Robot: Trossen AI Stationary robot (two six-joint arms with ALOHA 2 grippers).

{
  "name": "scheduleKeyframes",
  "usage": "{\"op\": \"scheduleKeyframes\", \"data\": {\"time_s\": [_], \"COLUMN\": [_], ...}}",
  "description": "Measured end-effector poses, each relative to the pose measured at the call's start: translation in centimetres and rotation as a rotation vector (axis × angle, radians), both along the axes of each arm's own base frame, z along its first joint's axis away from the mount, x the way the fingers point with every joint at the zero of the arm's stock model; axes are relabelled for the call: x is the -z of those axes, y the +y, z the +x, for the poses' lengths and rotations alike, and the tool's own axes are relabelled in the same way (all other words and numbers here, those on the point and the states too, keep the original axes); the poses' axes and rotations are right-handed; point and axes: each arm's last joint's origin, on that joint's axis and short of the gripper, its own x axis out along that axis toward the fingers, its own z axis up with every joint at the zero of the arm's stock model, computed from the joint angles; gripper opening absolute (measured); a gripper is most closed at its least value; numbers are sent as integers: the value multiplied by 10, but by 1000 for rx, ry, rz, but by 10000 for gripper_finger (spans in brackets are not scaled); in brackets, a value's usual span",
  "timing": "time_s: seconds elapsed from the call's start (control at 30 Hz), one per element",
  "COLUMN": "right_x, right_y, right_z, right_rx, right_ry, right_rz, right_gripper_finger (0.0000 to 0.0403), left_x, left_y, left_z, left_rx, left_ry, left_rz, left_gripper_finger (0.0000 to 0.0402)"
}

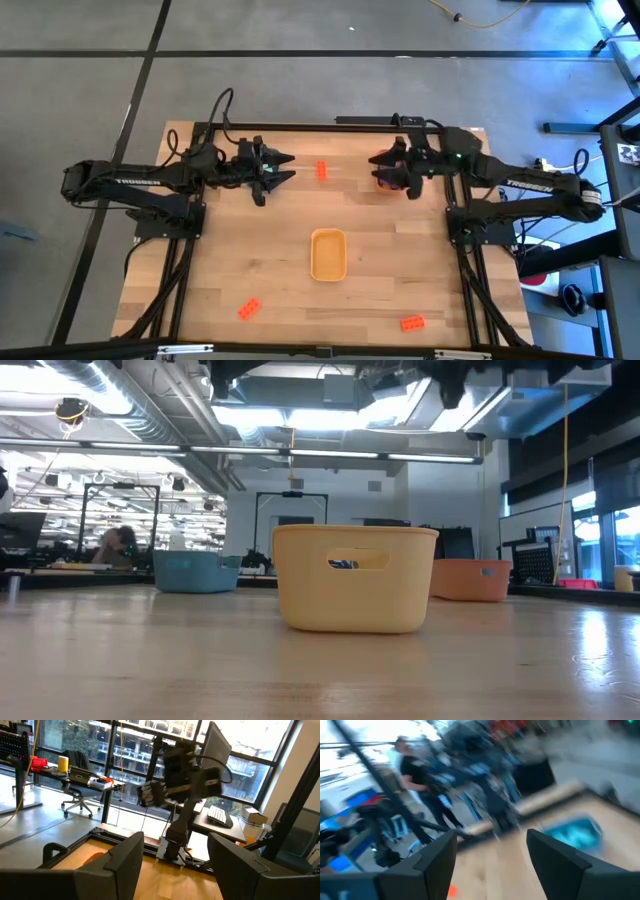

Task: Sort & place blocks by color
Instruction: Put the bottom left orange game piece into the yellow bin

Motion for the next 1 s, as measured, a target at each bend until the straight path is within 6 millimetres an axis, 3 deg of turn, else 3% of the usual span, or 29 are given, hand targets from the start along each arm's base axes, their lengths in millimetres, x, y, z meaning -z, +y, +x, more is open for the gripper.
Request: {"op": "scheduleKeyframes", "data": {"time_s": [0.13, 0.33, 1.0], "right_x": [-10, -11, -12], "right_y": [13, 17, 17], "right_z": [3, 4, 4], "right_rx": [-55, -38, -35], "right_ry": [-116, -128, -142], "right_rz": [-164, -262, -269], "right_gripper_finger": [243, 243, 243], "left_x": [0, 0, 0], "left_y": [0, 0, 0], "left_z": [0, 0, 0], "left_rx": [0, 1, 0], "left_ry": [0, 0, 0], "left_rz": [-1, -3, 1], "left_gripper_finger": [212, 212, 212]}}
